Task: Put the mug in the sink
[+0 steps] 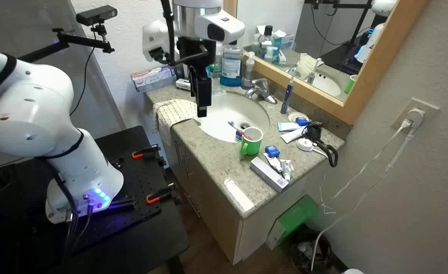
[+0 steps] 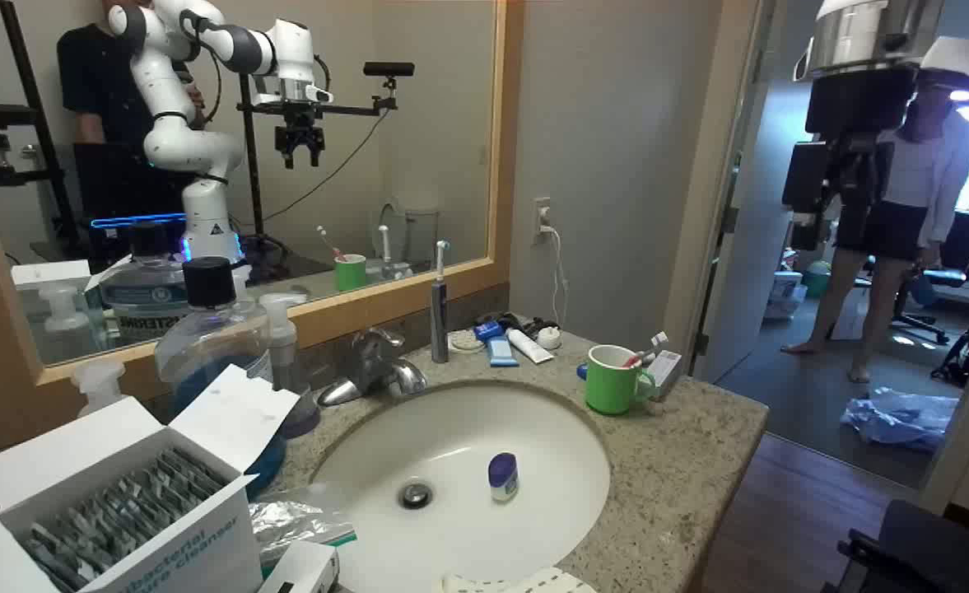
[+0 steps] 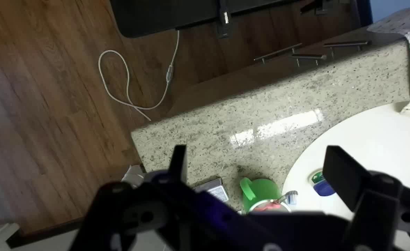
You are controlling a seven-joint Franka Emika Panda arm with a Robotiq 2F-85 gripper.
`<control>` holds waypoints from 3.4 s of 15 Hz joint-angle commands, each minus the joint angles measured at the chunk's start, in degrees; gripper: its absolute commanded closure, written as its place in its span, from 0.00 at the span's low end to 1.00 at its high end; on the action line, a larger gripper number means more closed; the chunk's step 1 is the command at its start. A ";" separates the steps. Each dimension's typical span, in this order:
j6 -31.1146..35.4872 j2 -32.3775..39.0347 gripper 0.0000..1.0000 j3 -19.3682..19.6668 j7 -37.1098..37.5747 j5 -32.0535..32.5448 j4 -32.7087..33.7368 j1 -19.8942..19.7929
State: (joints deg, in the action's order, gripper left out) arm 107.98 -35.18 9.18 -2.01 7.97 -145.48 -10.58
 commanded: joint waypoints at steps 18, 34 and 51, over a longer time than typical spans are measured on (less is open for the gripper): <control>2.12 3.32 0.00 0.24 -12.87 7.89 0.35 2.72; 8.27 23.25 0.00 0.27 -17.24 10.96 8.12 3.65; 24.46 42.96 0.00 -0.43 -31.67 6.70 13.42 1.92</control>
State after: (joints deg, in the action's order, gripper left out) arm 131.97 5.03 9.72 -31.79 16.44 -134.13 -7.96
